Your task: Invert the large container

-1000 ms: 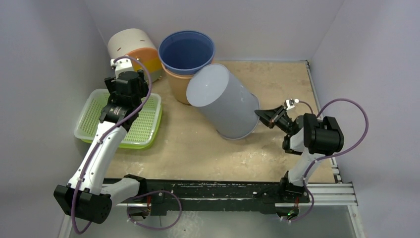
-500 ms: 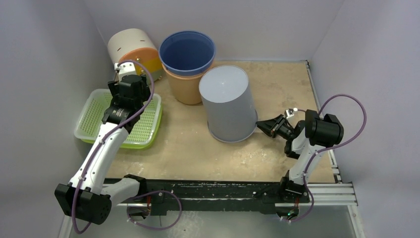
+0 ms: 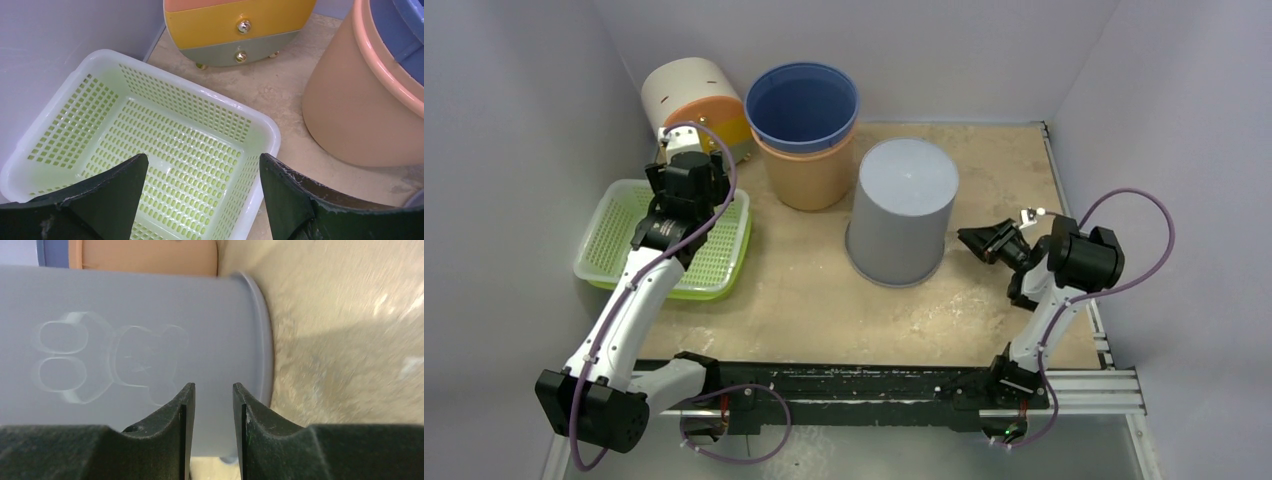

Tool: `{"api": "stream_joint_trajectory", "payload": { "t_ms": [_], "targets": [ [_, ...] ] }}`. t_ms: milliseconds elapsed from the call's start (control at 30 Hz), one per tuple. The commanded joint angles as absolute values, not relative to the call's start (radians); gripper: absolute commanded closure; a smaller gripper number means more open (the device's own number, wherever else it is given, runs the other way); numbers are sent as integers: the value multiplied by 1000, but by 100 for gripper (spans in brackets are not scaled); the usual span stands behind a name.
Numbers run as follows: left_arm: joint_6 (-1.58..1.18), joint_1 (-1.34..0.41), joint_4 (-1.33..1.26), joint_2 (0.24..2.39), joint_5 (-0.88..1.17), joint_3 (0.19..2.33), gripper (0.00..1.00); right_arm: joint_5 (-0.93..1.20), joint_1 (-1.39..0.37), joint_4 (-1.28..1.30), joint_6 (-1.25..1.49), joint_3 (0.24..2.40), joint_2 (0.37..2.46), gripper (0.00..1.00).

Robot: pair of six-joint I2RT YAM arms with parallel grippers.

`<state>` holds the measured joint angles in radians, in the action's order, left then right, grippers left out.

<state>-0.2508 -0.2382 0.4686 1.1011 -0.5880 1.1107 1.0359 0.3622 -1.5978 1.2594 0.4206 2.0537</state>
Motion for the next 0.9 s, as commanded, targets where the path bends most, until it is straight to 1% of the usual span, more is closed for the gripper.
{"api": "stream_joint_trajectory", "payload": {
  "t_ms": [0,267,433,533,667,733,767,833,867],
  "targets": [
    [-262,-244,417,1094,-571,1099,21,975,388,-1639,1090,474,1970,64],
    [-263,-244,407,1109,-564,1087,21,702,386,-953,699,616,1736,60],
    [-267,-244,407,1104,-563,1082,21,585,382,-657,579,704,1568,58],
    [-271,-244,404,1103,-551,1083,21,541,370,-490,526,836,1477,51],
    [-273,-244,400,1099,-539,1080,21,518,318,-292,461,1081,1408,44],
    [-272,-244,397,1096,-538,1077,21,453,242,-199,401,1206,1390,35],
    [-270,-244,396,1094,-539,1077,21,404,166,-142,364,1278,1390,27],
    [-266,-244,397,1092,-538,1076,21,311,44,-43,306,1408,1404,23],
    [-264,-244,397,1092,-537,1076,21,299,-8,-9,291,1463,1420,19]
  ]
}}
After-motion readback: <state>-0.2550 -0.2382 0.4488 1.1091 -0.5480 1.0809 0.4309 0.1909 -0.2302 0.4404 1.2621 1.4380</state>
